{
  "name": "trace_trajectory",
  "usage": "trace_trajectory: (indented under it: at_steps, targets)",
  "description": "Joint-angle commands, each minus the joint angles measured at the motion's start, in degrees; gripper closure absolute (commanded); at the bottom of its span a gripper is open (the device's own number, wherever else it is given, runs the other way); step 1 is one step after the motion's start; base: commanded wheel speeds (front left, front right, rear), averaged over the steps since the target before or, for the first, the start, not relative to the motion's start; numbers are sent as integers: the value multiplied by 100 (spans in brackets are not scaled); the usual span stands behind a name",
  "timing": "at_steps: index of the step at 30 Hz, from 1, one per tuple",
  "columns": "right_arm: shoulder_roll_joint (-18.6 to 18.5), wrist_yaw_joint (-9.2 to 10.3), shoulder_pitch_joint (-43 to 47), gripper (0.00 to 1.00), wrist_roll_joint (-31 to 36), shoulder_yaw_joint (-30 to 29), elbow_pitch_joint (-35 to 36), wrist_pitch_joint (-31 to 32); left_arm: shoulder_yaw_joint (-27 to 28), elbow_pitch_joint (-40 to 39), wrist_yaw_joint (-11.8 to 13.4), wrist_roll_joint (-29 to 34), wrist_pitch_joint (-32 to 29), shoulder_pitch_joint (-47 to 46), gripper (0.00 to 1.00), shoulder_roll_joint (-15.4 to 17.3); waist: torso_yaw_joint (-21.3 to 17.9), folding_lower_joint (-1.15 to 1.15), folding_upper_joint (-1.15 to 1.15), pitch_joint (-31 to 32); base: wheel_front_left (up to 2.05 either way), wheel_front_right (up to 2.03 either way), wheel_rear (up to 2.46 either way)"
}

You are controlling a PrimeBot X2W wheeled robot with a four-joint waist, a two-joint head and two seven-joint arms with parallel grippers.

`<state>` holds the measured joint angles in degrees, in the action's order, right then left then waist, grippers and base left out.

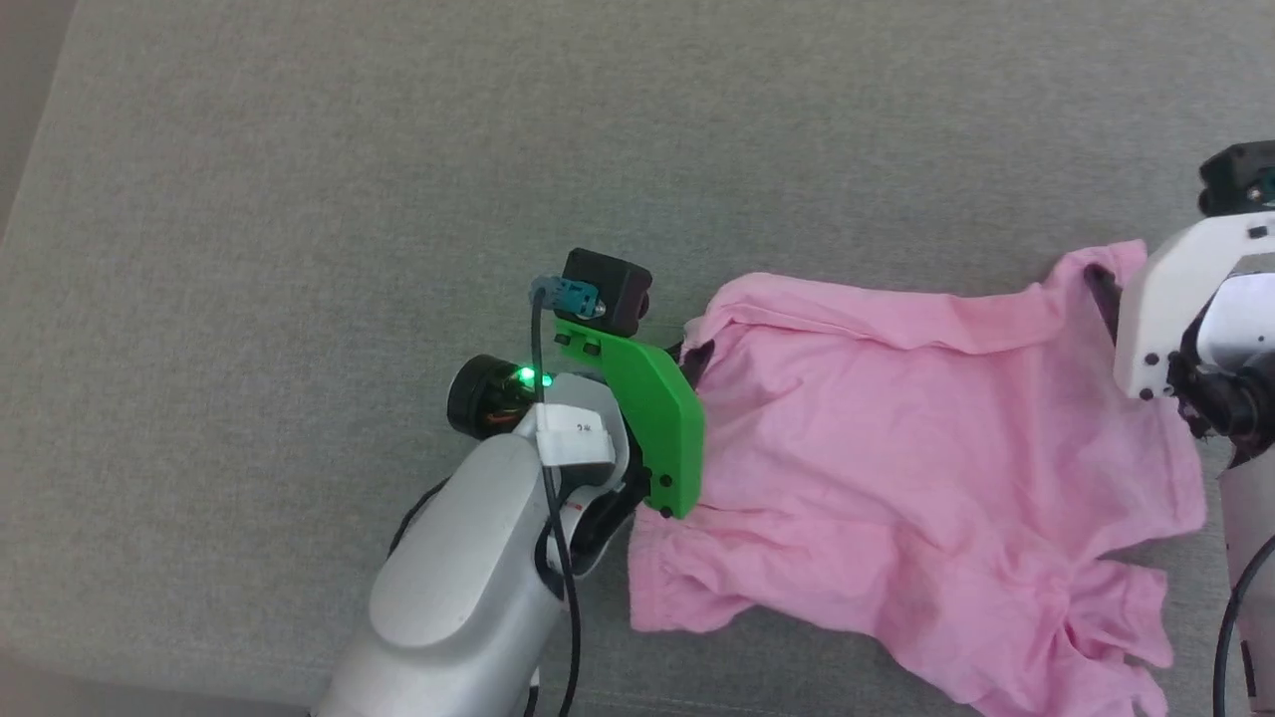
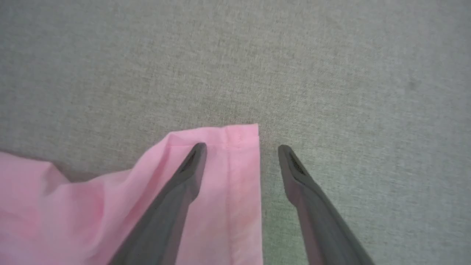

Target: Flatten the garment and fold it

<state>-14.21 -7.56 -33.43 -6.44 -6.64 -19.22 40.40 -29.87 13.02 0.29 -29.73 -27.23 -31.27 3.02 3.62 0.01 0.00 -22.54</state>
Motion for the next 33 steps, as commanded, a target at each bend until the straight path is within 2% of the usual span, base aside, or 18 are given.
trace_trajectory:
  at_steps: [1, 6, 7, 8, 9, 10, 14, 19, 24, 30, 33]
  targets:
    - [-64, 8, -86, 0, 69, 76, -116, 127, -15, -57, 39, -7, -5, 81, 100, -7, 178, -1, 0, -181, 0, 0, 0]
    - [-149, 8, -96, 0, 33, 306, -320, 499, -29, -129, 69, -31, 17, 89, 100, -5, 212, -1, 0, -231, 0, 0, 0]
    - [-159, 8, -86, 42, -34, 347, -354, 608, -26, -128, 72, -35, 29, 91, 100, -2, 206, -1, 0, -222, 0, 0, 0]
    - [-166, 8, -80, 75, -109, 387, -356, 687, -21, -123, 74, -40, 47, 92, 100, 3, 192, -1, 0, -204, 0, 0, 0]
    - [-180, 8, -81, 83, -167, 425, -332, 713, -14, -117, 76, -44, 63, 93, 100, 7, 178, -1, 0, -182, 0, 0, 0]
    - [-209, 8, -81, 100, -234, 466, -300, 744, -6, -108, 76, -50, 84, 94, 100, 13, 157, -1, 0, -147, 0, 0, 0]
    - [-279, 8, -76, 100, -553, 606, -68, 725, 95, -86, 63, -124, 247, 99, 100, 26, 65, -1, 0, 72, 0, 0, 0]
    - [-326, 8, -350, 100, -1349, 866, 549, 597, 590, -136, 120, -375, 744, 19, 100, 88, -175, -1, 0, 528, 0, 0, 0]
    - [-498, 8, -1007, 100, -1498, 1138, 884, 477, 930, 31, 88, -305, 833, -560, 100, 464, -306, -1, 0, 770, 0, 0, 0]
    - [-740, 8, -2016, 100, -1340, 1640, 625, 407, 1125, 701, 12, -80, 700, -1649, 100, 937, -409, -1, 0, 772, 0, 0, 0]
    - [-625, 8, -2598, 100, -1274, 1589, 274, 267, 1173, 1073, 22, 71, 678, -2267, 100, 1103, -461, -1, 0, 646, 0, 0, 0]
